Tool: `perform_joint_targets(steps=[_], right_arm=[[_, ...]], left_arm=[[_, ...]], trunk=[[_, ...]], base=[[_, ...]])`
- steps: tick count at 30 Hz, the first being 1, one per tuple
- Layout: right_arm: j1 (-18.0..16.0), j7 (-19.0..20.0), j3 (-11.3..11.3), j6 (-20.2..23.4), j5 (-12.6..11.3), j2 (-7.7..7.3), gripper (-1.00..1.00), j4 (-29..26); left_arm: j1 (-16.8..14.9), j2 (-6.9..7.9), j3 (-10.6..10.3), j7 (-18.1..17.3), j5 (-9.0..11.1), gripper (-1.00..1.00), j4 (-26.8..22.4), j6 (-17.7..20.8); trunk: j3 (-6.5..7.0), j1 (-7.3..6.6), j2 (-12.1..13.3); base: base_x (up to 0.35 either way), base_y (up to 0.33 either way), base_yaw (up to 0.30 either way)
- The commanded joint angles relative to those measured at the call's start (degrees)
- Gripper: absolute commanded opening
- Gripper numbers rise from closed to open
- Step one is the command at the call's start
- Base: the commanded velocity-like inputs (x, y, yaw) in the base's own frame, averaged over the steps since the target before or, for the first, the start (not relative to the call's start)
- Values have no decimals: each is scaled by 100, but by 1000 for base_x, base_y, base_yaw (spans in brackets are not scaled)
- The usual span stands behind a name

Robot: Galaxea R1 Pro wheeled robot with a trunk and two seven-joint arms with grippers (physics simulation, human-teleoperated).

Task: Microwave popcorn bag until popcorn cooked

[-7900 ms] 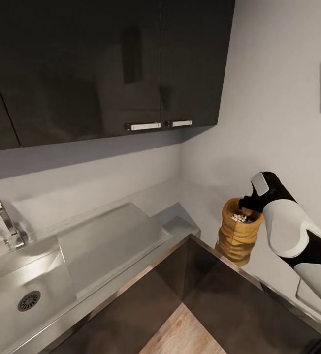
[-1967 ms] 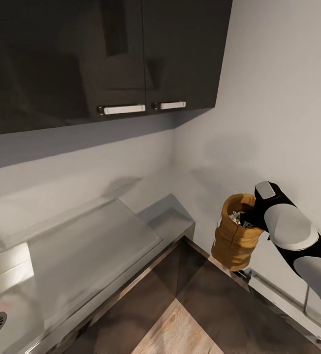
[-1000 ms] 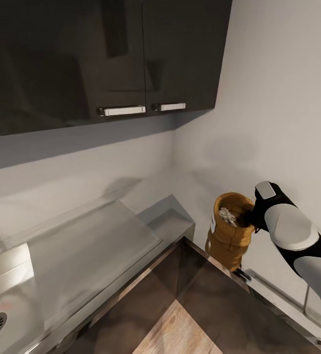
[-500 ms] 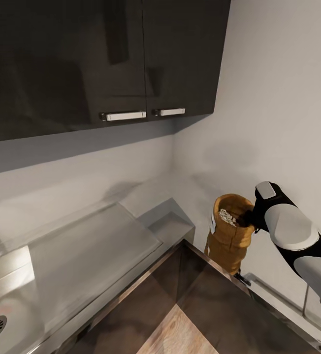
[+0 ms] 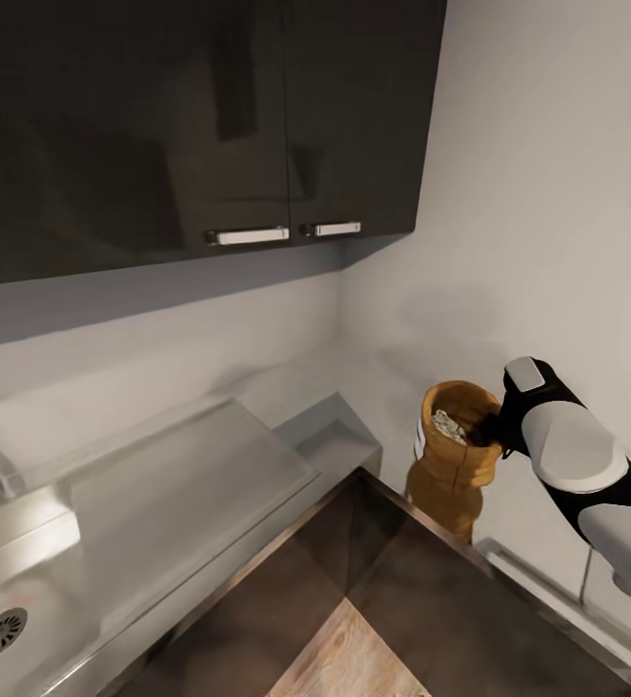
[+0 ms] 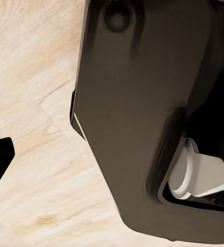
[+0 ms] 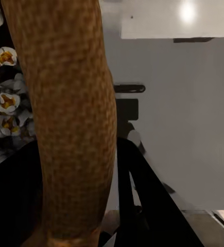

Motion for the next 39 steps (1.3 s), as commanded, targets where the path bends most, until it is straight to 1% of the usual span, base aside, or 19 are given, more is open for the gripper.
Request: perform_joint_targets(steps=[1,11,19,24,39], right_arm=[[-7,-32,-22,19,-15,-1,-100,-3],[-7,-32,-15,18,-24,-21,-100,-3],[-7,-32,-9,16,-21,-22,-100,-4],[-7,-32,-9,17,-21,-30,-100,-4],[-7,-32,0,19,-16,-44,-100,-6]], left_arm=[[-5,-4,24,14,0,100,-2,-4],[-5,0,33,14,0,100,-2,-4],[-8,2,32,14,0,100,-2,5],[-8,2,30,14,0,100,-2,-3],[-7,2,30,14,0,100,-2,-4]], trunk=[[-2,-1,-10],[81,-1,-10],[84,-1,-10],[84,-1,-10],[84,-1,-10]], base=[[-316,0,0],[-334,15,0],[-285,186,-10],[-115,93,-230],[-3,2,-277]])
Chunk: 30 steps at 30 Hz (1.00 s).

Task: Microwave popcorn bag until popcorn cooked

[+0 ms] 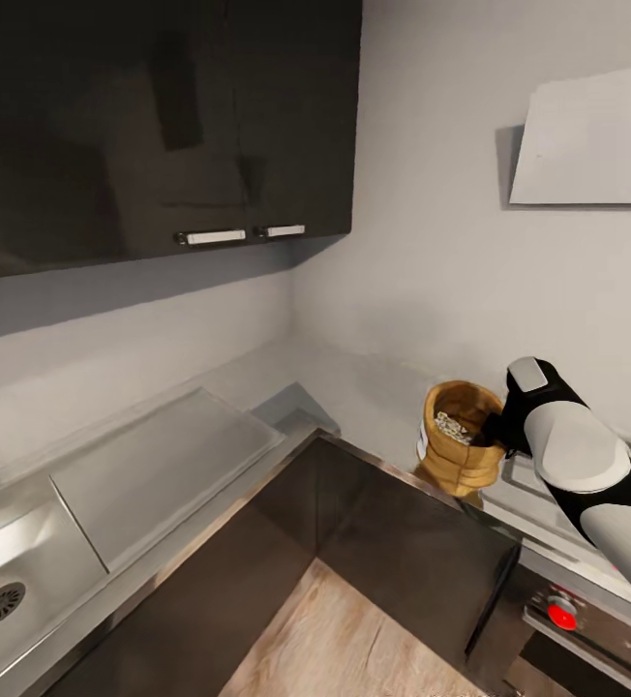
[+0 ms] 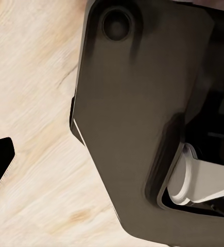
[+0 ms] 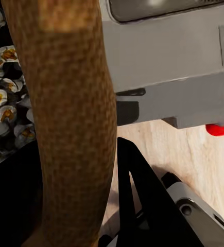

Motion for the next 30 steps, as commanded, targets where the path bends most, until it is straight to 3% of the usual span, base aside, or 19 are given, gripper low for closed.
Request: perform_joint_targets(steps=[1,30], right_arm=[[-8,-34,-19,19,-15,0,-100,-5],[-8,-34,-19,19,-19,-82,-100,-2]], left_arm=[[-2,-2,23,13,0,100,-2,-4],[-2,-2,27,13,0,100,-2,-4]], trunk=[[-11,3,-10],[10,3,-10]], base=[[0,0,-278],[0,0,-276]])
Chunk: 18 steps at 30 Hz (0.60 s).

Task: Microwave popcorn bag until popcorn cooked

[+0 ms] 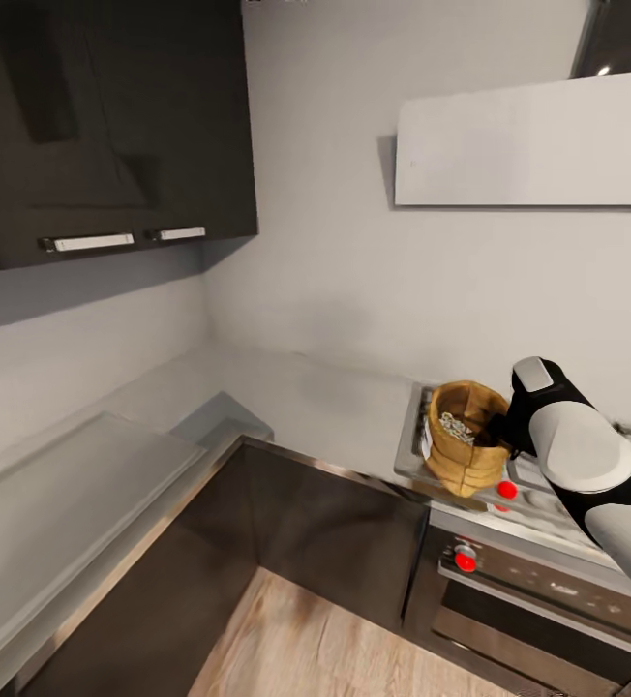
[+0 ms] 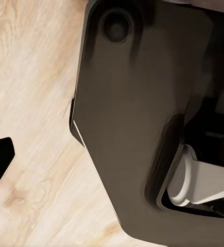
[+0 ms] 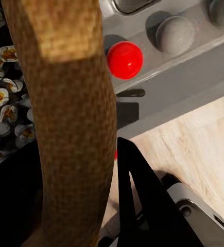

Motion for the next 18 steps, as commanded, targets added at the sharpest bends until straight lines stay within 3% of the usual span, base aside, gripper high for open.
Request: perform_joint_targets(steps=[1,18], right_arm=[[-8,-34,-19,19,-15,1,-100,-4],[-8,-34,-19,19,-14,-11,-100,-2]], left_arm=[[-4,-2,24,13,0,100,-2,-4],[-4,-2,24,13,0,100,-2,-1]], trunk=[[-5,3,-10],[125,3,-10]], base=[[0,0,-236],[0,0,-200]])
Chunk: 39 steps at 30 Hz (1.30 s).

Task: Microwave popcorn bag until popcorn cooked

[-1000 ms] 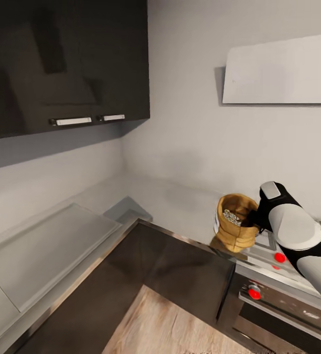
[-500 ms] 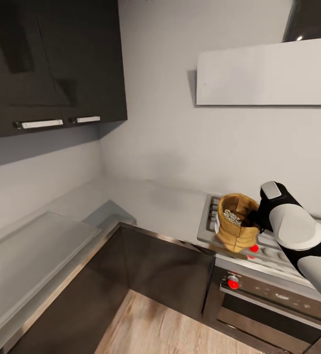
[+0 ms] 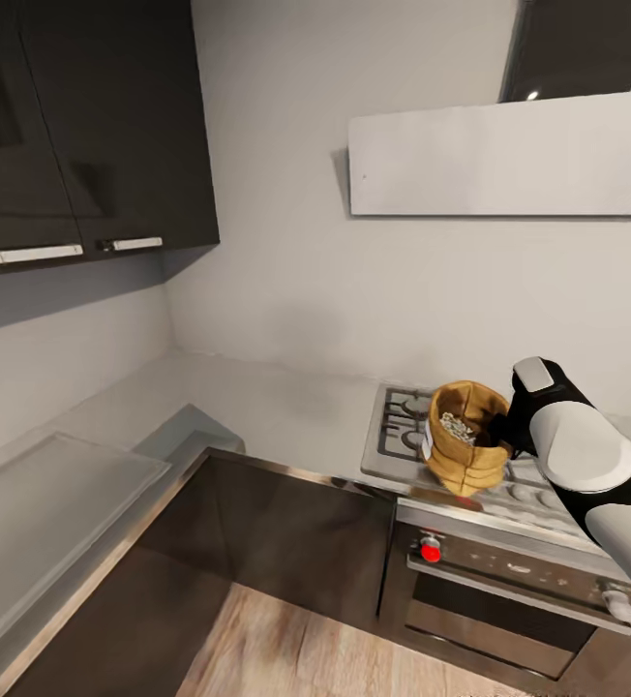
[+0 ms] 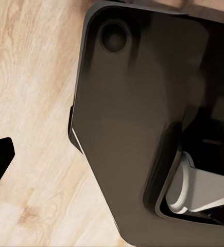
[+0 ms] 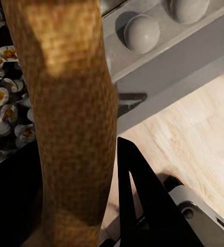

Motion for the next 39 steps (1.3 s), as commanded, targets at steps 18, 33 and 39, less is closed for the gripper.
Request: perform_joint_targets(steps=[18,33,39], right_arm=[[-8,-34,-19,18,-14,-31,-100,-3],[-8,-34,-19,18,-14,-74,-100,-4],[-8,-34,-19,18,-14,-75,-100,-4]], left_arm=[[-4,-2,24,13,0,100,-2,-7],[-1,-2,24,14,0,100,-2,-6],[-2,-2,24,13,0,100,-2,-7]], trunk=[[95,3,-10],[170,3,-10],[200,3,-10]], base=[[0,0,-246],[0,0,-260],[0,0,-260]])
